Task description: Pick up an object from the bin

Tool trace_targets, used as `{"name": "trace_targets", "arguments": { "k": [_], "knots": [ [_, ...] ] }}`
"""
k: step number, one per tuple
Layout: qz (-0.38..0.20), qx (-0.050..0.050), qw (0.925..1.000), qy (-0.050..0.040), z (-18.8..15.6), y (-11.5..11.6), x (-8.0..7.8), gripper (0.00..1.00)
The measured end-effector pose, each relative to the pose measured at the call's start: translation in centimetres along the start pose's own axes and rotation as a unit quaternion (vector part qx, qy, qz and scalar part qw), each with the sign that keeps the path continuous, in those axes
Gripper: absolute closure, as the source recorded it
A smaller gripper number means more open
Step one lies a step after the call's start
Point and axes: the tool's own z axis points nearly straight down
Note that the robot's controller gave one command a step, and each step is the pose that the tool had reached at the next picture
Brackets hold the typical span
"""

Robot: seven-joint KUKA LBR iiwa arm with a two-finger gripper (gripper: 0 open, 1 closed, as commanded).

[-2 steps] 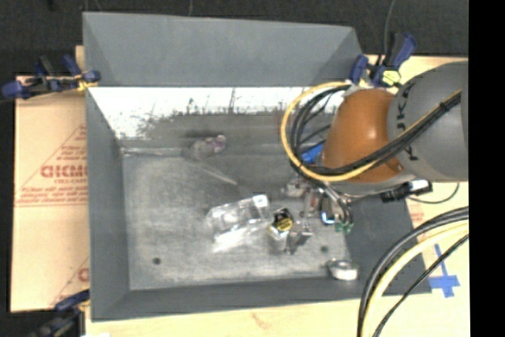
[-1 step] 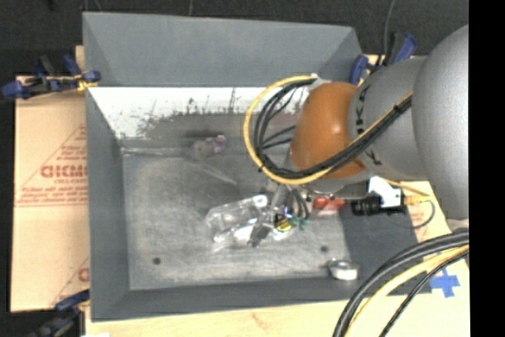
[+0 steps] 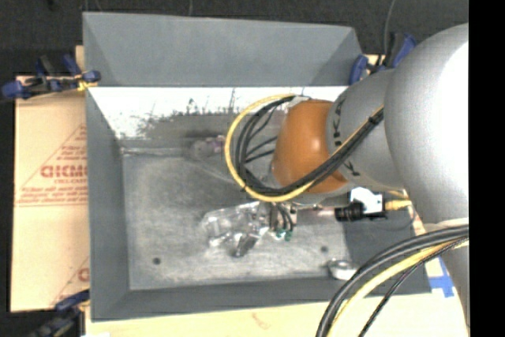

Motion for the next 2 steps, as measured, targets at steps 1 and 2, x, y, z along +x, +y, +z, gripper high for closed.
{"name": "trace_targets", "arguments": {
  "k": [1, 2],
  "knots": [
    [0.048, -0.004, 0.9988, -0.0007, -0.02, -0.12, 0.40, 0.00],
    [0.046, -0.004, 0.9989, -0.0029, -0.23, -0.14, 0.25, 1.00]
  ]
}}
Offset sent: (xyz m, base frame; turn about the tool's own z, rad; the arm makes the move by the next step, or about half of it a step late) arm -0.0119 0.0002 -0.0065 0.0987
